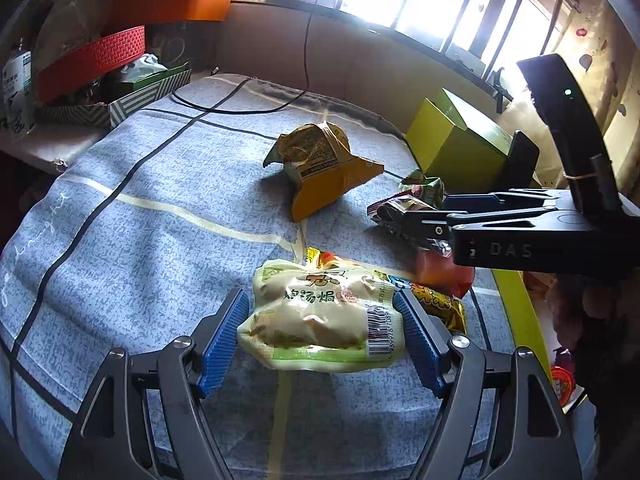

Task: Organize snacks
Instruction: 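Lift the chicken bag with the left gripper while the right grasps the brown sausage bag, then carry the brown bag with the right gripper while the left carries the chicken bag toward the tray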

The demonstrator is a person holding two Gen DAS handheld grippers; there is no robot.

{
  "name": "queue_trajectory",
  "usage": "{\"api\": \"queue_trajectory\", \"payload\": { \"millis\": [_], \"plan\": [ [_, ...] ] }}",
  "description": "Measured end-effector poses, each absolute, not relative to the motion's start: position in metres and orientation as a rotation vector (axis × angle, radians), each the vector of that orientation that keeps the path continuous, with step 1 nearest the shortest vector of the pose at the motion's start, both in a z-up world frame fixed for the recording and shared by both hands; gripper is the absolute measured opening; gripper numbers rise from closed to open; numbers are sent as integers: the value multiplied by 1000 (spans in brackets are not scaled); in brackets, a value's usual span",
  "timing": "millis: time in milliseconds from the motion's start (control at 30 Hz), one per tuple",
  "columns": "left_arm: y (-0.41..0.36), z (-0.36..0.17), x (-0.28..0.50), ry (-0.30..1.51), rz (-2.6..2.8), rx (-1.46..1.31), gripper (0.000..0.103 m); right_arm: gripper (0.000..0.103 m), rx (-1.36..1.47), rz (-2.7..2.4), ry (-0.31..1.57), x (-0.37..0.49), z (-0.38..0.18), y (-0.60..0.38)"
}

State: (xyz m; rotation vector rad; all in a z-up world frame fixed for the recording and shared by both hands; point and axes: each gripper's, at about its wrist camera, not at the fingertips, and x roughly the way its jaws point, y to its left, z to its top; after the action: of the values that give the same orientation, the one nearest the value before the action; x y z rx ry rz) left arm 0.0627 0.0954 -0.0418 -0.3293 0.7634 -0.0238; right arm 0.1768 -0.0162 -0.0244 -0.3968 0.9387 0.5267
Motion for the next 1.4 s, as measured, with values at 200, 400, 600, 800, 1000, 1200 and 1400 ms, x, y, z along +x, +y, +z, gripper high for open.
{"api": "queue_trajectory", "payload": {
  "millis": [200, 400, 600, 800, 1000, 1200, 1400],
  "plan": [
    [98, -44, 62, 769, -32, -348, 75, 59, -420, 485, 1024, 196, -49, -11],
    [99, -45, 63, 778, -35, -356, 75, 36, -398, 470, 1020, 199, -50, -12],
    [100, -46, 64, 782, -37, -360, 75, 33, -377, 468, 1006, 196, -47, -16],
    [100, -47, 64, 783, -34, -364, 75, 33, -321, 493, 963, 184, -31, -24],
    [99, -45, 63, 779, -25, -357, 75, 33, -283, 532, 918, 161, -15, -30],
    [93, -42, 61, 775, -5, -316, 75, 33, -230, 570, 879, 135, -4, -37],
    [82, -34, 56, 771, 6, -268, 75, 33, -169, 594, 855, 110, 2, -52]
  ]
}}
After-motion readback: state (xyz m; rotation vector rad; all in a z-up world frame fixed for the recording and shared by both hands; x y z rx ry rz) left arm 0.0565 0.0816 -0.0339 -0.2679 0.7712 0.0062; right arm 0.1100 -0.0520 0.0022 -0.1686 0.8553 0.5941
